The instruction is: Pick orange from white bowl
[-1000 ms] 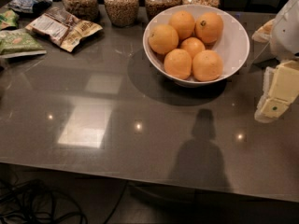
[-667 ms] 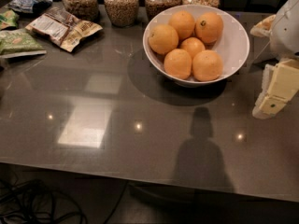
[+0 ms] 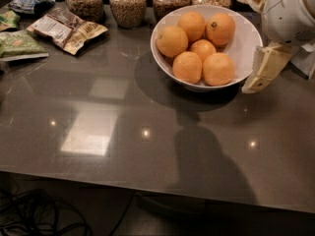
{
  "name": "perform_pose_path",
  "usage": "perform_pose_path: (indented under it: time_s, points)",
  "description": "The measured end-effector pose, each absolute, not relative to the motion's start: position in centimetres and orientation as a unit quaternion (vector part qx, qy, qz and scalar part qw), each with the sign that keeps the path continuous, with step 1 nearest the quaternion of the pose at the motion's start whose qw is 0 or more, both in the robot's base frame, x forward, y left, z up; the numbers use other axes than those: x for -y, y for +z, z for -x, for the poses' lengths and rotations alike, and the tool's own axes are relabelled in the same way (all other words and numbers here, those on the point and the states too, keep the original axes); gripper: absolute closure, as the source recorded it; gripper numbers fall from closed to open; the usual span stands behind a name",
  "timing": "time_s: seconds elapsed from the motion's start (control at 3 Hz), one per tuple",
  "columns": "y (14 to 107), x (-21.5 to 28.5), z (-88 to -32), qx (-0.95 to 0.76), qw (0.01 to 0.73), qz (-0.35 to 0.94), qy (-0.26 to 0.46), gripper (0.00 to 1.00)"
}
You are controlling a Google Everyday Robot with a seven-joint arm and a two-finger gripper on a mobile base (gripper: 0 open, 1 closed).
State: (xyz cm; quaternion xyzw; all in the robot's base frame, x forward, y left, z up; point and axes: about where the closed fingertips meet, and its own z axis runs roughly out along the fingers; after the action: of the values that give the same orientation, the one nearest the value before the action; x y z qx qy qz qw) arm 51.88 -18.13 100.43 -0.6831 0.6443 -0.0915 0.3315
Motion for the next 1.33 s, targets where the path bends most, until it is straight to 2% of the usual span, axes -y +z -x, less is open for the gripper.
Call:
perform_pose_path:
  time_s: [0.33, 0.67, 1.0, 1.33]
  points:
    - [102.9, 15.5, -56.3, -0.569, 0.364, 0.720, -0.157, 0.00]
    - [102.9, 15.5, -56.3, -0.569, 0.364, 0.720, -0.157, 0.00]
    - [103.0, 15.4, -57.9, -0.538, 0.364, 0.731, -0.209, 0.00]
    - [103.5, 14.9, -61.7, -0.467, 0.363, 0.752, -0.291, 0.00]
